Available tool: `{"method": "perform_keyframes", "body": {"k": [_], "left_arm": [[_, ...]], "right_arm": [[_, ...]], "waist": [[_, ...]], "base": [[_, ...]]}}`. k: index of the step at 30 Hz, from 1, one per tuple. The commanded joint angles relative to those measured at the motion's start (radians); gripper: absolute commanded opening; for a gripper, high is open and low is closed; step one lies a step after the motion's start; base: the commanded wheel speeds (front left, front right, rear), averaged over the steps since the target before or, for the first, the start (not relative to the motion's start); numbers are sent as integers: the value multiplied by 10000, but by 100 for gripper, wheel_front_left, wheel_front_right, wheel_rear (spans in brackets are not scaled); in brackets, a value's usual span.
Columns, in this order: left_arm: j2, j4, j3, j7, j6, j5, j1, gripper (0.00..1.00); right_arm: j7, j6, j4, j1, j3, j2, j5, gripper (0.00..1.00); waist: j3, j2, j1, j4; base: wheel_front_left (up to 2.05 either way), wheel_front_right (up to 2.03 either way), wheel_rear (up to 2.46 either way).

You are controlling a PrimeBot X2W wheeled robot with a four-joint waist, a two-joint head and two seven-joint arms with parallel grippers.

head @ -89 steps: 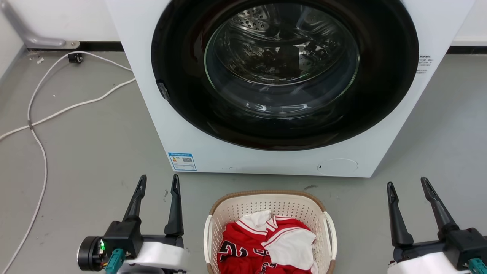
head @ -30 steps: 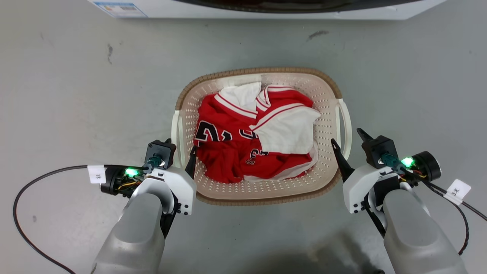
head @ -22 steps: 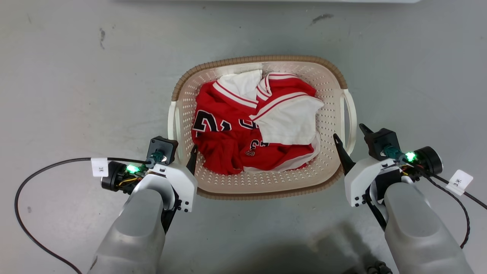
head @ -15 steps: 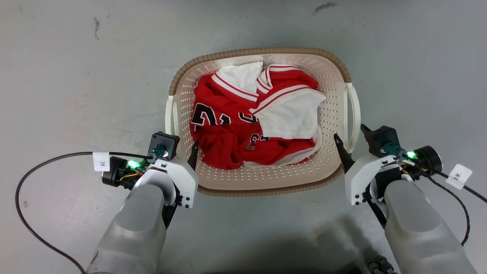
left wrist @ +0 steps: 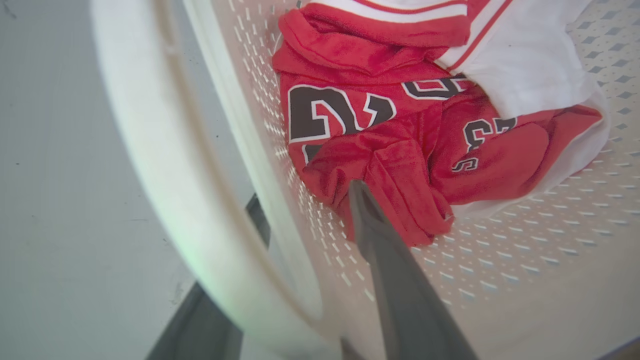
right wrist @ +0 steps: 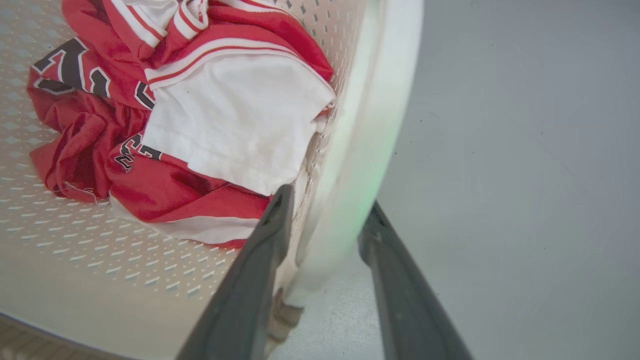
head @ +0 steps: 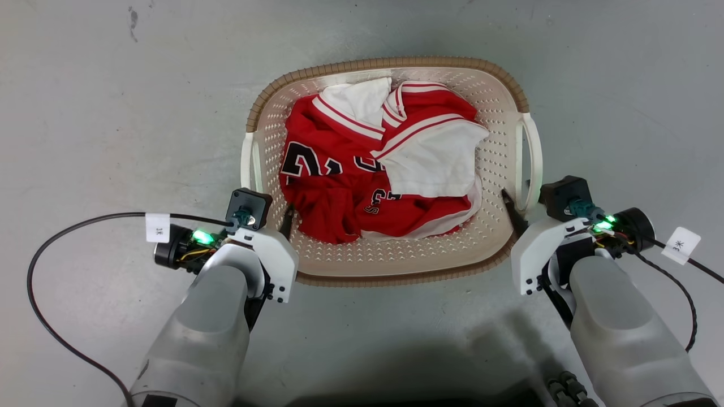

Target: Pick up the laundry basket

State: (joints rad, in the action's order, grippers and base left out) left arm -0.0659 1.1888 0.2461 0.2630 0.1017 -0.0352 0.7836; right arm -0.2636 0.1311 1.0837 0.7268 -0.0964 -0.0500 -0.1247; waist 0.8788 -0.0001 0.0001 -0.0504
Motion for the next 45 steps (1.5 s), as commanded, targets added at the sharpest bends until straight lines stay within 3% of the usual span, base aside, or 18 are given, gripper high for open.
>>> {"method": "perform_keyframes", "body": {"k": [1,10,23,45], "left_arm": [[-5,44,26,28,25,-15,154,0],[21,70,211,31,37,-113,-19,0],[24,709,320,9,159,-453,-646,0],[150,965,1235,-1599,319,-1531,-1838,0]], "right_arm": [[-17,-7,73,157,-22,-4,-41,0],[-19,-8,396,48,-148,-41,-3,0],[-17,-8,1435,-421,-928,-46,486,0],[1325,-7,1998,-1354,-2806,-38,2056,0]], "waist": [[-7,1,-1,4],[-612,1,-1,54],[-2649,1,-1,51],[-5948,1,-1,198]], "base": [[0,0,0],[0,0,0],[0,0,0],[0,0,0]]}}
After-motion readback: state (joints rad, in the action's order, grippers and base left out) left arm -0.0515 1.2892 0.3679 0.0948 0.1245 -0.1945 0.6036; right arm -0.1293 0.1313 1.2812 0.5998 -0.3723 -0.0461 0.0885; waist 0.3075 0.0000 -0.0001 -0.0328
